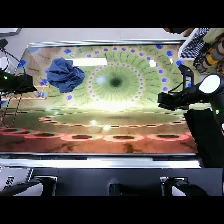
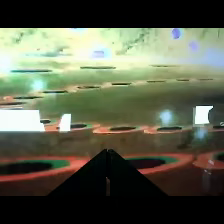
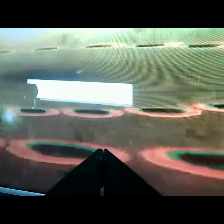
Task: Fold the clothes and pants, and hang the long-sleeved shirts on hangers.
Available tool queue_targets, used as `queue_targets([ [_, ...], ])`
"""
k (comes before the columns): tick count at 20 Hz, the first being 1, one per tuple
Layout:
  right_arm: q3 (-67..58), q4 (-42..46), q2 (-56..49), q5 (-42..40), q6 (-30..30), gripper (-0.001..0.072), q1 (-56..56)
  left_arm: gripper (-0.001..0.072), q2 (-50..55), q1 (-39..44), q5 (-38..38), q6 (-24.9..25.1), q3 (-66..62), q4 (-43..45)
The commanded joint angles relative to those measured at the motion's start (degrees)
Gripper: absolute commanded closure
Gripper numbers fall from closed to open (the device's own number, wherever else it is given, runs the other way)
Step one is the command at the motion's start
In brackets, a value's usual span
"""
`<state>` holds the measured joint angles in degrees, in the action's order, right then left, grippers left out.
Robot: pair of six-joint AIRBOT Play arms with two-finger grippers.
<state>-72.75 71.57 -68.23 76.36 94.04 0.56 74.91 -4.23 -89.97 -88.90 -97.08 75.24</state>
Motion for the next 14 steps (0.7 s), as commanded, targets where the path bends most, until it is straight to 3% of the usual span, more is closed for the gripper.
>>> queue_targets([
  [1, 0.0, 0.0, 0.0, 0.0, 0.0, 0.0674, 0.0, 0.0693, 0.0, 0.0, 0.0, 0.0, 0.0, 0.0],
  [14, 0.0, 0.0, 0.0, 0.0, 0.0, 0.0674, 0.0, 0.0693, 0.1, 0.0, 0.1, 1.7, 0.0, 0.0],
])
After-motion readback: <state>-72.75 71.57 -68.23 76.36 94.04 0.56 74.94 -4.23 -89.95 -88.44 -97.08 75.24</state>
